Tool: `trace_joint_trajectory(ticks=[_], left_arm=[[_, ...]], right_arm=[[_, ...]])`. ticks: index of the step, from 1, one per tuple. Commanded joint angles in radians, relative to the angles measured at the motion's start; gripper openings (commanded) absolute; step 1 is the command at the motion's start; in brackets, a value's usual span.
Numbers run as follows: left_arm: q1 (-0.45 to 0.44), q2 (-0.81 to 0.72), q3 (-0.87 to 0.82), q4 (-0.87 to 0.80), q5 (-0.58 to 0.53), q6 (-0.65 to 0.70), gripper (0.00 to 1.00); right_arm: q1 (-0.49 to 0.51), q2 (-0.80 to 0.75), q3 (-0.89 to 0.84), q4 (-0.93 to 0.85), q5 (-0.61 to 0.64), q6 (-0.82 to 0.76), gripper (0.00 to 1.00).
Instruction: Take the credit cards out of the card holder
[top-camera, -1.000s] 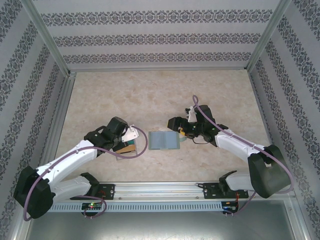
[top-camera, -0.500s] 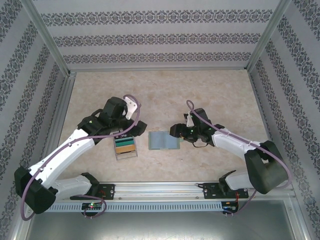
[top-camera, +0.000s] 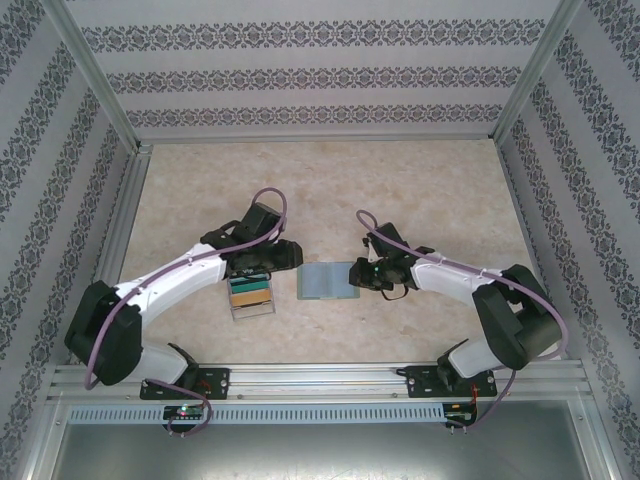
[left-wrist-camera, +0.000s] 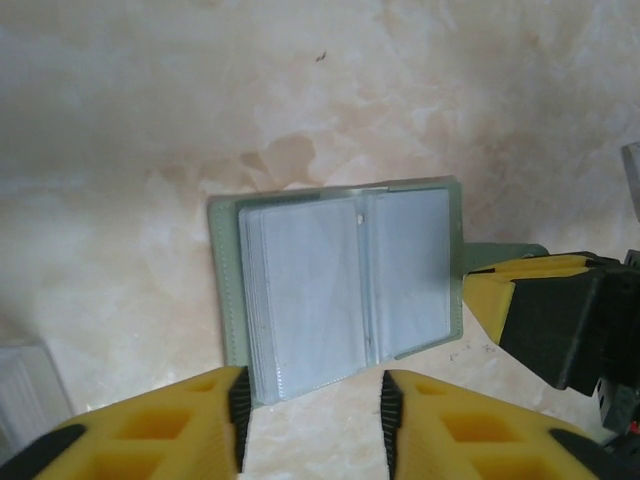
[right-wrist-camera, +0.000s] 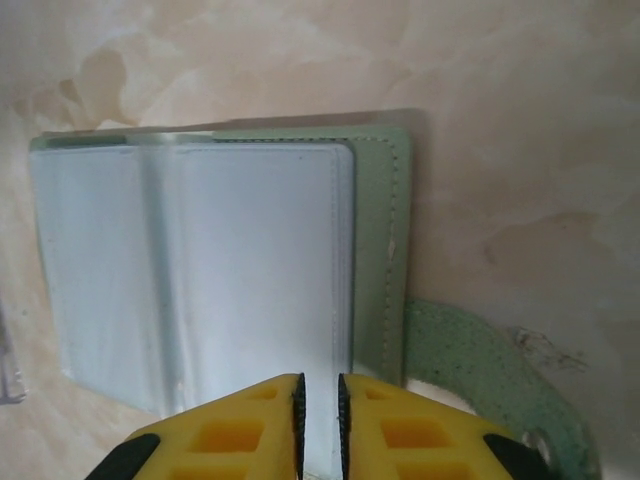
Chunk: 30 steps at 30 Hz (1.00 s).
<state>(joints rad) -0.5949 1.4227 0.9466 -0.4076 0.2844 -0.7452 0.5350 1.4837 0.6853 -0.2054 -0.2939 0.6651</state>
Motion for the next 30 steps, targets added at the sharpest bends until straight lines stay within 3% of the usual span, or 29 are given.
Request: trace_joint_trajectory(ticks=[1,11,30], left_arm=[[-0.019,0.046,0.022,0.038,0.019,-0.085,0.37],[-0.054,0.200,0.054,0.056,0.068,-0.092,0.39],[-0.059,0.304,0.050,0.087,0.100,-0.080,0.40]], right_arm=[[0.019,0.030,0.031,-0.045,0.070,-0.029,0.18],[0.043,0.091,0.039,-0.040,0.079,-0.024,0.15],[0.048,0.099,0.036,-0.034,0.064,-0.020,0.13]])
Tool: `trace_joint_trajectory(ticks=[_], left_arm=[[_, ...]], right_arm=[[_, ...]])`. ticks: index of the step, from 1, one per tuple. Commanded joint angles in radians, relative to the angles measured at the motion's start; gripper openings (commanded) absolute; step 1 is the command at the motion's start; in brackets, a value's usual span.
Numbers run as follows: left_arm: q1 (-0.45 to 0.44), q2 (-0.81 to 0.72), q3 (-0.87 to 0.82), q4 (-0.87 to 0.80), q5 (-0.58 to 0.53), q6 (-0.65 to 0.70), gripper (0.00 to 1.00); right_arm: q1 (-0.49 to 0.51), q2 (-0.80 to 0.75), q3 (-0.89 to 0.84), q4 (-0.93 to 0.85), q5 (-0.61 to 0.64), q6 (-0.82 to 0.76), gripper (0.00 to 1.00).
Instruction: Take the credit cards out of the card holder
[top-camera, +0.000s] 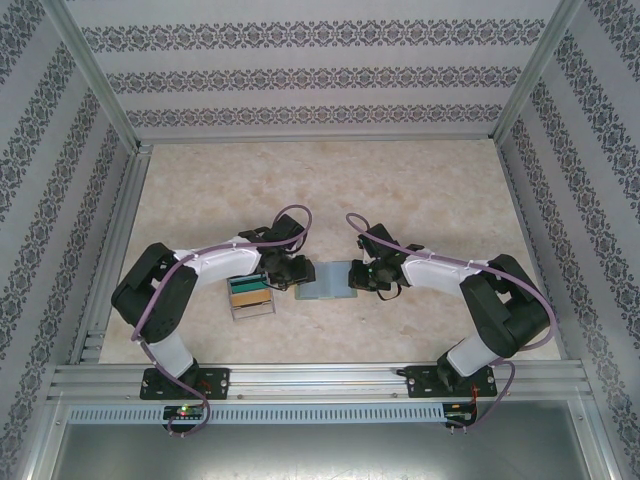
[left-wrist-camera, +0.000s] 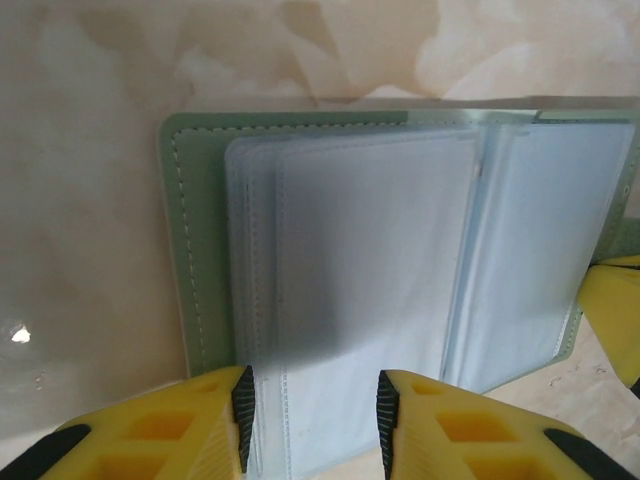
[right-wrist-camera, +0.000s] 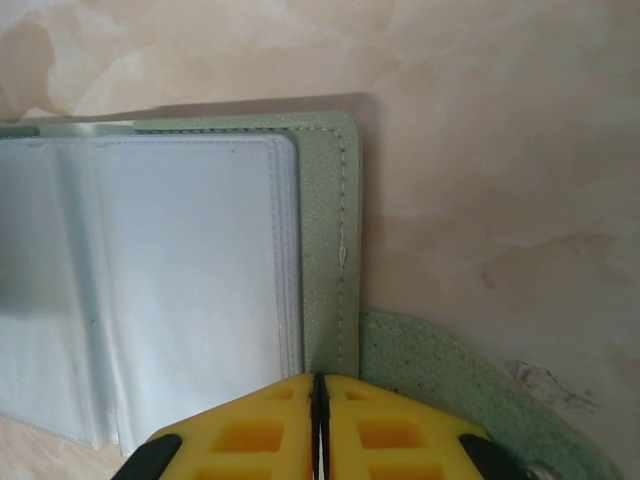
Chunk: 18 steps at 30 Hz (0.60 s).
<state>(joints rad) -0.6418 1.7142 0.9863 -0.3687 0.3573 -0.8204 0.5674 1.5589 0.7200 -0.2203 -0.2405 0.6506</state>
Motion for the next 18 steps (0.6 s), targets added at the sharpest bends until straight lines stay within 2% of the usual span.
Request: trace_joint_trajectory(ticks=[1,8,18], left_arm=[[-0.012,0.016,0.011,0.054,0.033,-0.005,0.40],[-0.015,0.039,0.009,0.077,0.064,-0.006,0.40],[-0.018,0.020,0.002,0.131,0.113,-0.005,0.56]], right_arm=[[0.017,0.024,0.001,-0.019,0.010,-0.005,0.13],[0.017,0.026,0.001,-0.017,0.007,-0.002,0.12],[0.021,0.033,-0.002,-0.016,0.006,0.001,0.12]])
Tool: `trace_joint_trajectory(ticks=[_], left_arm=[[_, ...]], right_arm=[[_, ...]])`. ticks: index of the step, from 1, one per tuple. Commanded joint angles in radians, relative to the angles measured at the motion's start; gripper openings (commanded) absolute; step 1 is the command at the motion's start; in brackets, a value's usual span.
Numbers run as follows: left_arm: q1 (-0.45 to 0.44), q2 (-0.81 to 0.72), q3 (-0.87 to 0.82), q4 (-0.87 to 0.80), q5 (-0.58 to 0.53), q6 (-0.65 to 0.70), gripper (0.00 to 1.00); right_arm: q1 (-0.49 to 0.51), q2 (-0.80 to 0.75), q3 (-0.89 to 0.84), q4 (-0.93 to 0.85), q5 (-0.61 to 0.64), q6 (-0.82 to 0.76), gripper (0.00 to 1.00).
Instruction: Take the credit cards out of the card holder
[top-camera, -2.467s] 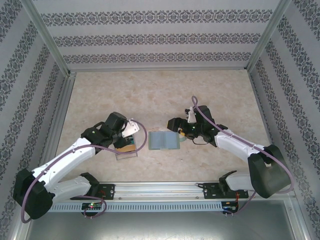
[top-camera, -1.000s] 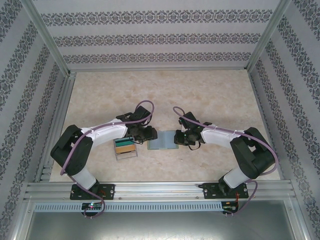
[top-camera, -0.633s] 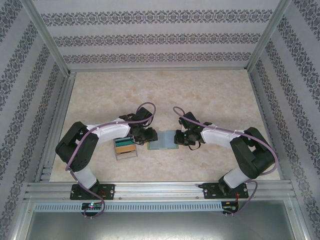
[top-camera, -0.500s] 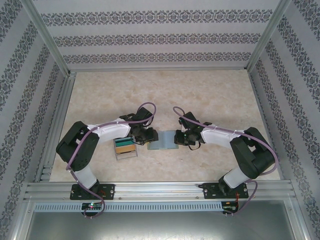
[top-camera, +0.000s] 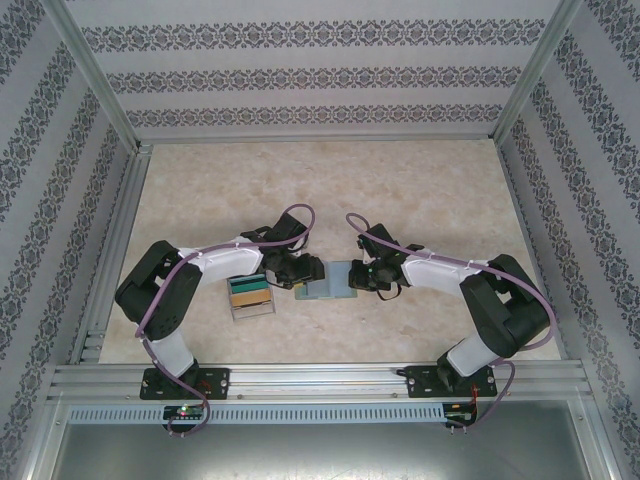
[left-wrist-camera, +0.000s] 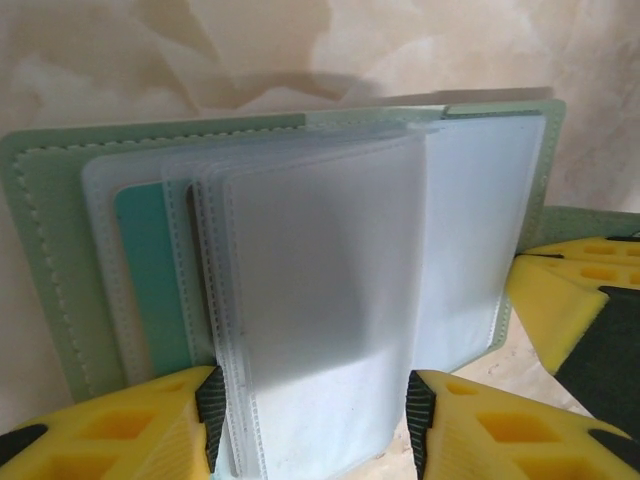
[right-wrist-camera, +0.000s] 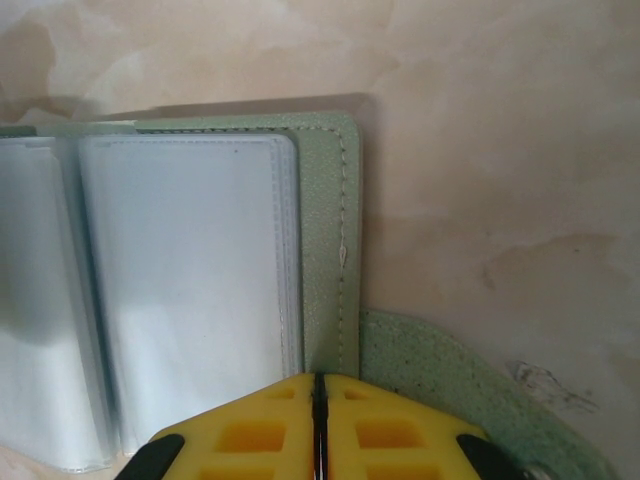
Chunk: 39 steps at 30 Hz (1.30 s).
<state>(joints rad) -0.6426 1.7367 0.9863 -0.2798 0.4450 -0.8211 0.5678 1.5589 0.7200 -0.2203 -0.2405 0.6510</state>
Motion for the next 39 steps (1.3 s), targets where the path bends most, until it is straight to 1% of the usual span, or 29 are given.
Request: trace_joint_trajectory(ticks=[1,3,11,16,20,23,25,27,34,39], left_arm=[[-0.017,-0.008,0.002,0.048,0.030,-0.005,0.58],[-0.017,-0.022,0.001,0.061,0.039,-0.003,0.59],[-0.020,-0.054,0.021,0.085,0.068,-0.001,0.59],[-0.032,-0.035,0.037,0.124,0.108,-0.007,0.59],[-0.049,0.005,0.068,0.166,0.168,-0.019,0.59],[-0.058,0.016,0.090,0.162,0.191,-0.012,0.59],[-0.056,-0.002,0.099,0.109,0.148,0.010,0.59],[-0.045,-0.029,0.091,0.055,0.082,0.025,0.59],[0.022,-0.090,0.013,-0.074,-0.075,0.014,0.58],[0.041,-0.081,-0.017,-0.093,-0.085,0.005,0.58]], right_arm=[[0.022,0.035,-0.001,-0.016,0.006,0.002,0.12],[0.024,0.036,-0.002,-0.015,0.006,0.004,0.12],[0.027,0.045,-0.002,-0.010,0.003,0.009,0.11],[0.029,0.044,-0.003,-0.010,0.006,0.012,0.11],[0.029,0.043,-0.004,-0.009,0.008,0.015,0.11],[0.027,0.044,-0.004,-0.008,0.009,0.016,0.11],[0.027,0.043,-0.004,-0.008,0.010,0.017,0.11],[0.027,0.045,-0.004,-0.008,0.009,0.016,0.11],[0.026,0.054,0.007,-0.008,0.006,0.013,0.11],[0.027,0.058,0.009,-0.009,0.003,0.012,0.12]])
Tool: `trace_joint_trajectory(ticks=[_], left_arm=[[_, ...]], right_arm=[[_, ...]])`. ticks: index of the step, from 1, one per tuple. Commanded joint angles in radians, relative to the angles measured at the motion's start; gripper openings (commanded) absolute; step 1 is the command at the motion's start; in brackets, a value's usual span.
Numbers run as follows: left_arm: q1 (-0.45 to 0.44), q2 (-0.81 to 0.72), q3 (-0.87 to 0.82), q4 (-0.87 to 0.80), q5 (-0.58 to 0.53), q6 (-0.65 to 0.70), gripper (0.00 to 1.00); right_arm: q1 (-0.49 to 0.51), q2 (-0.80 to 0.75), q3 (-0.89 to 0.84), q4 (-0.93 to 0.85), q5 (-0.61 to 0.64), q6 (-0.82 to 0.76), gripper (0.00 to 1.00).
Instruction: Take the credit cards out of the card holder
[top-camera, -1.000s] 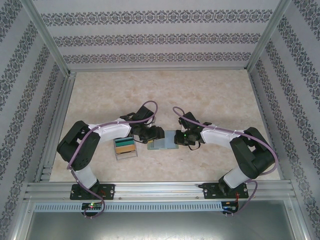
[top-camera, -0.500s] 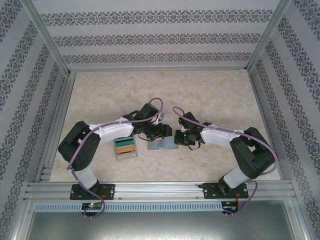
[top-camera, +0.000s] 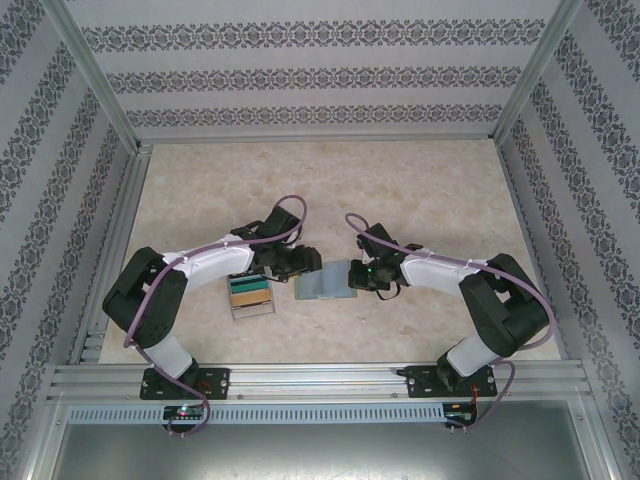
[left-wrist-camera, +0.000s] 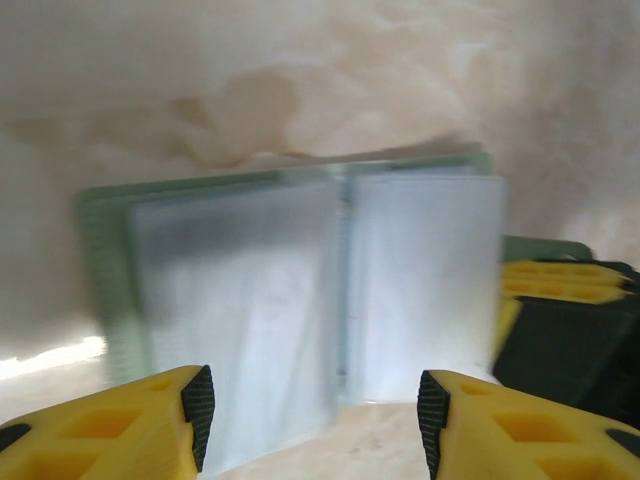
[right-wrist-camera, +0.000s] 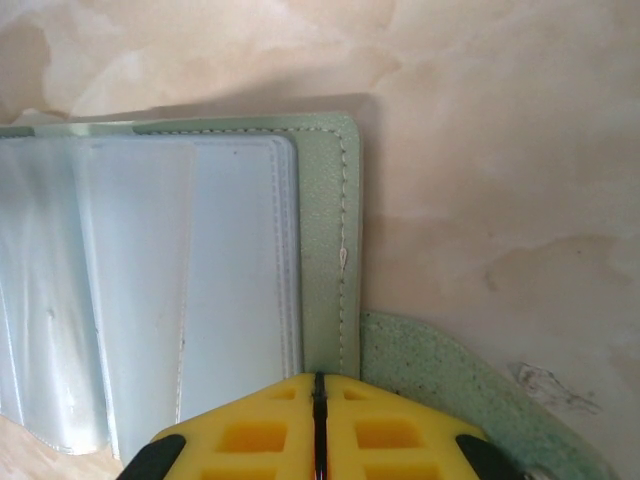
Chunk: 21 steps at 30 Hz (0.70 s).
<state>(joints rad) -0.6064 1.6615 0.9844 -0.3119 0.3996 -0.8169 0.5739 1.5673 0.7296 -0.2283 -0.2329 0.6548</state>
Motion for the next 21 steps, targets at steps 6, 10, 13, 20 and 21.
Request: trace_joint_trajectory(ticks=[6,10,13,20,21], left_arm=[[0.005,0.045,-0.008,-0.046,-0.006,0.002,0.57],[0.004,0.065,-0.010,-0.021,0.025,0.001,0.57],[0.005,0.080,-0.013,-0.006,0.044,0.001,0.57],[0.003,0.053,-0.012,-0.022,0.011,0.001,0.57],[0.004,0.044,-0.011,-0.034,-0.004,0.002,0.57]], right_arm=[[0.021,0.048,-0.001,-0.002,-0.006,0.009,0.11],[0.021,0.048,-0.004,0.000,-0.006,0.011,0.12],[0.020,0.050,-0.005,0.000,-0.006,0.011,0.12],[0.022,0.050,-0.007,0.003,-0.006,0.012,0.11],[0.022,0.050,-0.007,0.003,-0.006,0.013,0.11]])
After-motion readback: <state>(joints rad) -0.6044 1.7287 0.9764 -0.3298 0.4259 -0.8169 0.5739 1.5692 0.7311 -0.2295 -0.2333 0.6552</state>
